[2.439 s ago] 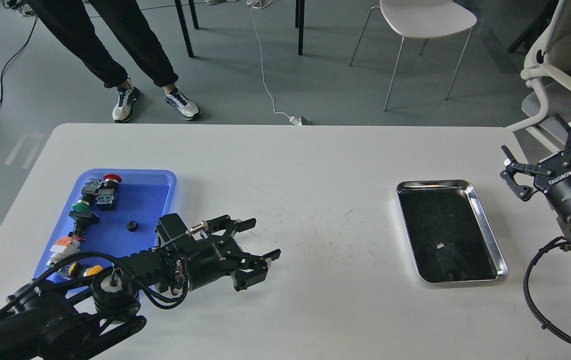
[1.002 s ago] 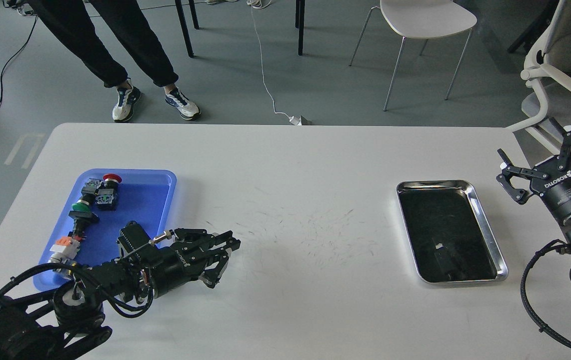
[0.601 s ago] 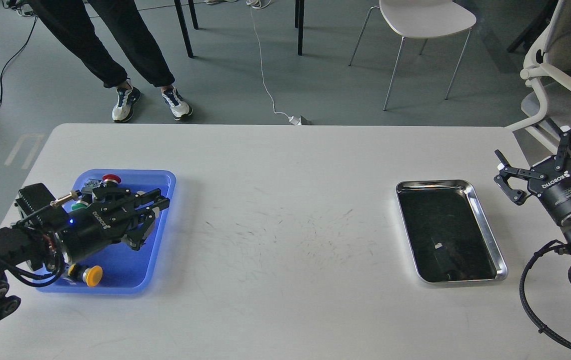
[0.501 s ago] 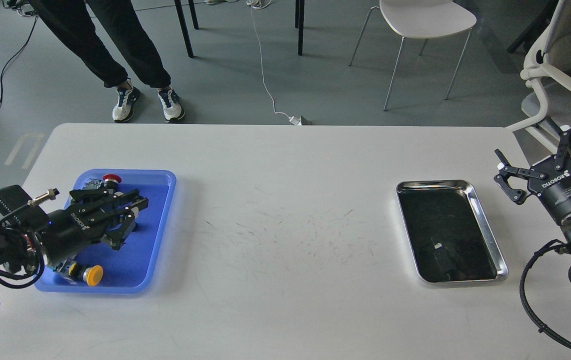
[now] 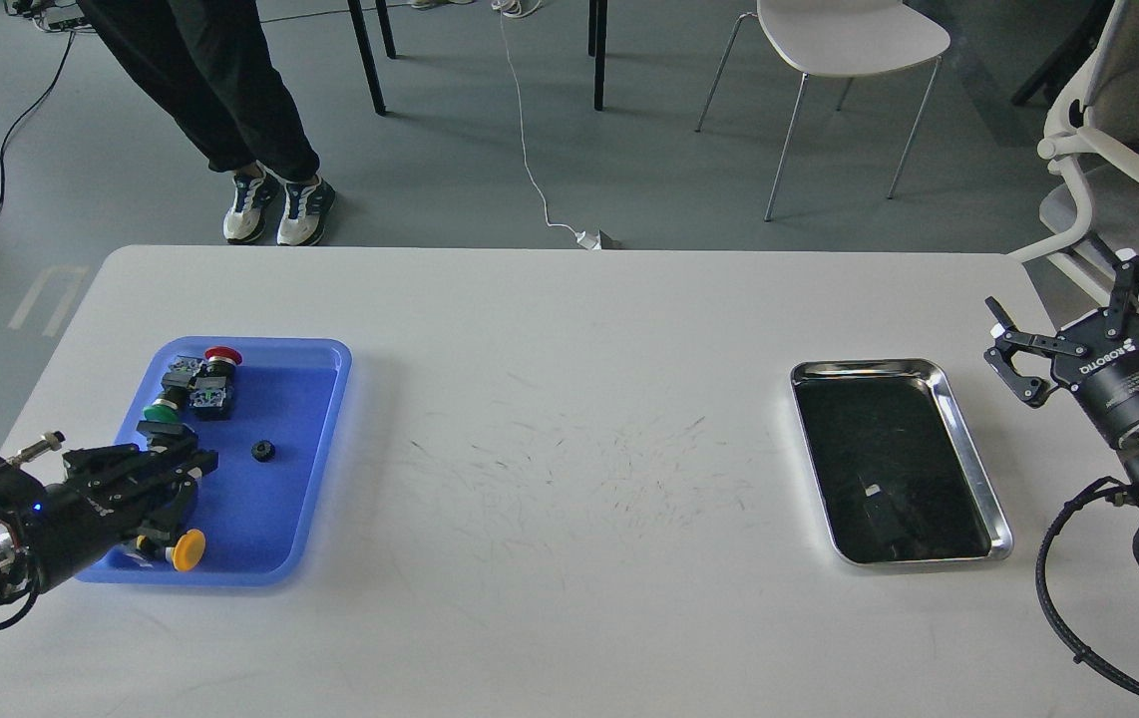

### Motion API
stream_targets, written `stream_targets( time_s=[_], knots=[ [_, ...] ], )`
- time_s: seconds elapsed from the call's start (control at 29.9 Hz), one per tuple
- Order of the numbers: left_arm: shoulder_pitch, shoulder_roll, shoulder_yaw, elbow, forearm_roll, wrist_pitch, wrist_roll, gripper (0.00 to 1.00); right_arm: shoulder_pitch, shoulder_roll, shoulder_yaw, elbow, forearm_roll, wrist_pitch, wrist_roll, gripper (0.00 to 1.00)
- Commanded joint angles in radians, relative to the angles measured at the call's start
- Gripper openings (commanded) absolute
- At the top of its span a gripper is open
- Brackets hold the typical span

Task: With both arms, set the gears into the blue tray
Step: 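Lower the gear into the blue tray and open the left gripper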

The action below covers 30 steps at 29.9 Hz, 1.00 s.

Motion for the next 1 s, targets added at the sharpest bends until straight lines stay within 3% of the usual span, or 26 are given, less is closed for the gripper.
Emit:
stream_targets(
  time_s=[0.0,0.2,0.74,0.97],
  knots=[
    [0.001,-0.019,0.001,0.008,0.000,0.001,0.000,0.05,0.000,-0.001,0.000,0.000,0.001,0.000,0.000,0.97],
    [0.011,-0.021,0.002,0.008,0.000,0.001,0.000,0.11,0.000,0.000,0.000,0.000,0.001,0.000,0.000,0.97],
    [0.025,-0.021,-0.001,-0.007,0.003,0.025,-0.002,0.47,0.003,0.000,0.002,-0.001,0.001,0.000,0.000,0.97],
    [-0.034,-0.007,-0.036,-0.035,-0.037,0.042,-0.008,0.61,0.008,-0.003,0.011,0.002,0.001,0.000,0.000,0.97]
  ],
)
